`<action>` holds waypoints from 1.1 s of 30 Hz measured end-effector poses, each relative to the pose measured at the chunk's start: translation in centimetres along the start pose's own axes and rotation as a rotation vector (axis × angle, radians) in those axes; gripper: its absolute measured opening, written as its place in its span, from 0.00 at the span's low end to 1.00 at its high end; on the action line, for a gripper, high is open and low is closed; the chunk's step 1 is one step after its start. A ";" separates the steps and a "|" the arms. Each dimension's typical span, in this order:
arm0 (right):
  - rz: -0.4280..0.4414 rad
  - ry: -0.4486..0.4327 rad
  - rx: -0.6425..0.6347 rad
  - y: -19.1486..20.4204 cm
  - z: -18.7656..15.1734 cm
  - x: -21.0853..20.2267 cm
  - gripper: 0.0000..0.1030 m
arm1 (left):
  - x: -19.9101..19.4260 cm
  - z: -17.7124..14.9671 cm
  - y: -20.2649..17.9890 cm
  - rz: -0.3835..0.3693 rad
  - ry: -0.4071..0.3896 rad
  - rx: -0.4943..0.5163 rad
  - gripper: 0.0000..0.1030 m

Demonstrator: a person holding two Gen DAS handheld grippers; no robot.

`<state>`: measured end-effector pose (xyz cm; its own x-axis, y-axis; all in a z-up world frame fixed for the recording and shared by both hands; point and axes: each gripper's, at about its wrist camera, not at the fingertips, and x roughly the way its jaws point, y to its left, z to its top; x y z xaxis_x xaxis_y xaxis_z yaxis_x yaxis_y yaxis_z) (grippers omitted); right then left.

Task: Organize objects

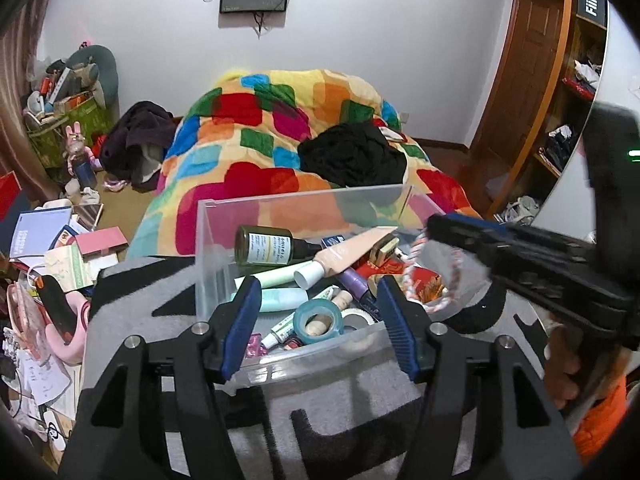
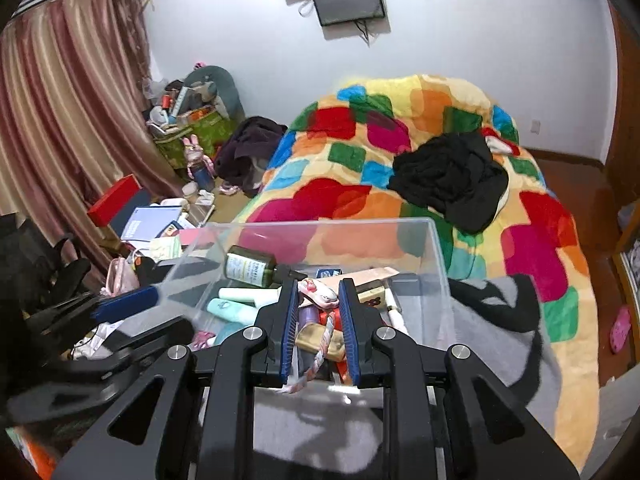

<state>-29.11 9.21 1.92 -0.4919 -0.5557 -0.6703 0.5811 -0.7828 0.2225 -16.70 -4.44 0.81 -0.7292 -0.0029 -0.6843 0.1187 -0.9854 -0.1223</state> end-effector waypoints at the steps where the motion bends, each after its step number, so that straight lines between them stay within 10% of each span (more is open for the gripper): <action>1: -0.005 0.009 0.001 0.0 -0.1 0.4 0.18 | 0.0 0.0 0.1 -0.002 -0.002 -0.003 0.59; 12: -0.008 0.132 -0.050 0.0 -2.0 2.4 0.31 | 0.4 -1.2 0.6 -0.018 0.005 -0.034 0.61; 22: 0.011 0.014 -0.116 1.1 -2.2 -3.4 0.38 | -2.3 -1.5 -0.1 -0.015 -0.072 -0.023 0.63; 33: -0.029 -0.118 -0.160 1.9 -5.4 -8.6 0.71 | -5.6 -3.5 -1.5 0.011 -0.184 0.021 0.83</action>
<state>-20.24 14.00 4.33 -0.5773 -0.5695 -0.5851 0.6565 -0.7499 0.0821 -10.42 -2.32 2.33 -0.8393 -0.0434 -0.5419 0.1152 -0.9884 -0.0993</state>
